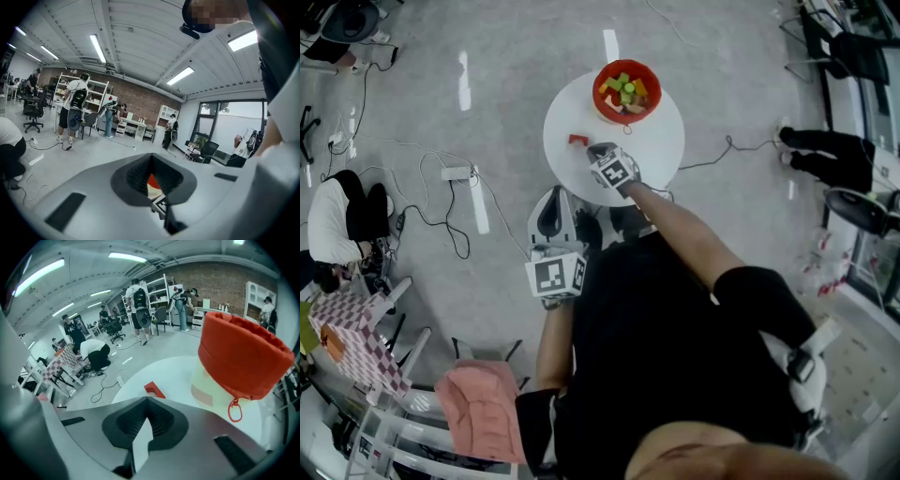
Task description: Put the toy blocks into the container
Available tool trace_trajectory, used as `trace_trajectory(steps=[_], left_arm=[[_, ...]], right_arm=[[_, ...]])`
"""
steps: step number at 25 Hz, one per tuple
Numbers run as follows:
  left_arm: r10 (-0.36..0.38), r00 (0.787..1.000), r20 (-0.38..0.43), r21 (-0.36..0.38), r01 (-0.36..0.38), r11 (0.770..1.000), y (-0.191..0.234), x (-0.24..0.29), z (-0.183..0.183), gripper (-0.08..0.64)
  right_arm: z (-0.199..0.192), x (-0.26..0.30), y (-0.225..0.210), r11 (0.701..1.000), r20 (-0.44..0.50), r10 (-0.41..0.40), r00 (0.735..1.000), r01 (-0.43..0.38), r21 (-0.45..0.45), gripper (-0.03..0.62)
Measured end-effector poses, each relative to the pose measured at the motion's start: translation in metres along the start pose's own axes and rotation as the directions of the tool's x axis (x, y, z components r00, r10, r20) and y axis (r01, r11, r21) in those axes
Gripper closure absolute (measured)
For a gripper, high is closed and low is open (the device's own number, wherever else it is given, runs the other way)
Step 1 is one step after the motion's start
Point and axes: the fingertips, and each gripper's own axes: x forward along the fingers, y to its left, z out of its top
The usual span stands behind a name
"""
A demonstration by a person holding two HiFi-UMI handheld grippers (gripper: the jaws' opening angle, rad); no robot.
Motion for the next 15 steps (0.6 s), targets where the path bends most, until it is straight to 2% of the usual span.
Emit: trace_trajectory(steps=[3, 5, 7, 9, 15], left_arm=[[0.002, 1.0, -0.005, 0.002, -0.002, 1.0, 0.006, -0.001, -0.002, 0.561], [0.005, 1.0, -0.006, -0.003, -0.005, 1.0, 0.009, -0.002, -0.002, 0.561], [0.008, 1.0, -0.008, -0.007, -0.008, 1.0, 0.012, -0.002, -0.002, 0.561], [0.012, 1.0, -0.012, -0.011, -0.012, 1.0, 0.015, -0.001, -0.002, 0.561], [0.031, 0.999, -0.028, -0.007, -0.031, 0.999, 0.017, 0.004, -0.001, 0.561]], right_arm=[[-0.009, 0.014, -0.011, 0.999, -0.046, -0.043, 0.998, 0.043, 0.001, 0.594], [-0.01, 0.021, -0.011, 0.999, -0.059, -0.034, 0.998, 0.036, 0.027, 0.591], [-0.01, 0.028, -0.009, 0.998, -0.077, -0.024, 0.997, 0.028, 0.047, 0.51], [-0.011, 0.037, -0.007, 0.998, -0.101, -0.014, 0.995, 0.02, 0.062, 0.466], [-0.022, 0.056, -0.02, 0.993, -0.217, -0.058, 0.974, 0.08, 0.092, 0.445]])
